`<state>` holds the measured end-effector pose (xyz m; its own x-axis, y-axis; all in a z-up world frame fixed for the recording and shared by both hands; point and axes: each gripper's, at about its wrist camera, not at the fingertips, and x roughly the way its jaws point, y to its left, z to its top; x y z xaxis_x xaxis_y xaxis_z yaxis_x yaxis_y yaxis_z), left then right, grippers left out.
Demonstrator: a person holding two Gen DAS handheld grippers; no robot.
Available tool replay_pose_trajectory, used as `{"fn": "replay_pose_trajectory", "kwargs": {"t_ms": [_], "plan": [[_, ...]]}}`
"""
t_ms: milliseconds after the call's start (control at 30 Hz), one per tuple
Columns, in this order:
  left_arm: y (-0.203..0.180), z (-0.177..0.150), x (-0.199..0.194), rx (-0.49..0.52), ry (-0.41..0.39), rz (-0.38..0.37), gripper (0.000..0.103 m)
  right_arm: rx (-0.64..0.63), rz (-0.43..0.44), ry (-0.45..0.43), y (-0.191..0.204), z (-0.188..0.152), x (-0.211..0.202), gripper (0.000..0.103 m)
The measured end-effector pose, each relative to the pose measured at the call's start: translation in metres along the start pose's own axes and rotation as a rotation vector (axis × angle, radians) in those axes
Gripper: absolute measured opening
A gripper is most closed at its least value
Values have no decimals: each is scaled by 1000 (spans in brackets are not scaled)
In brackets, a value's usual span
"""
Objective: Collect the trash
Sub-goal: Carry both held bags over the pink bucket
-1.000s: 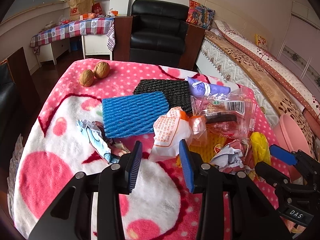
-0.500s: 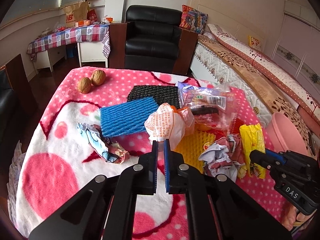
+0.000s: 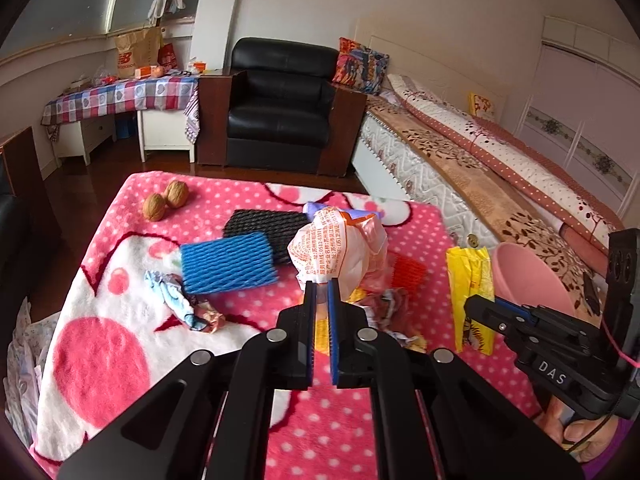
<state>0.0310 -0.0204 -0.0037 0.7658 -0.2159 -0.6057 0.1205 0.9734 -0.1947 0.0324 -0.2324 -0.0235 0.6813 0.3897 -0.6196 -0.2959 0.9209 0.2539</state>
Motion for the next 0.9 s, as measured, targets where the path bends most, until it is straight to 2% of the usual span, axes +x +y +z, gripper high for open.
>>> {"fn": "replay_pose_trajectory", "kwargs": {"t_ms": [333, 700, 900], "plan": [[-59, 7, -6, 80, -32, -102, 5, 51, -56, -88, -22, 5, -42, 10], [-139, 11, 8, 181, -44, -216, 5, 150, -206, -159, -87, 0, -94, 10], [-184, 6, 29, 225, -13, -290, 5, 213, -284, -161, -127, -11, -108, 10]]}}
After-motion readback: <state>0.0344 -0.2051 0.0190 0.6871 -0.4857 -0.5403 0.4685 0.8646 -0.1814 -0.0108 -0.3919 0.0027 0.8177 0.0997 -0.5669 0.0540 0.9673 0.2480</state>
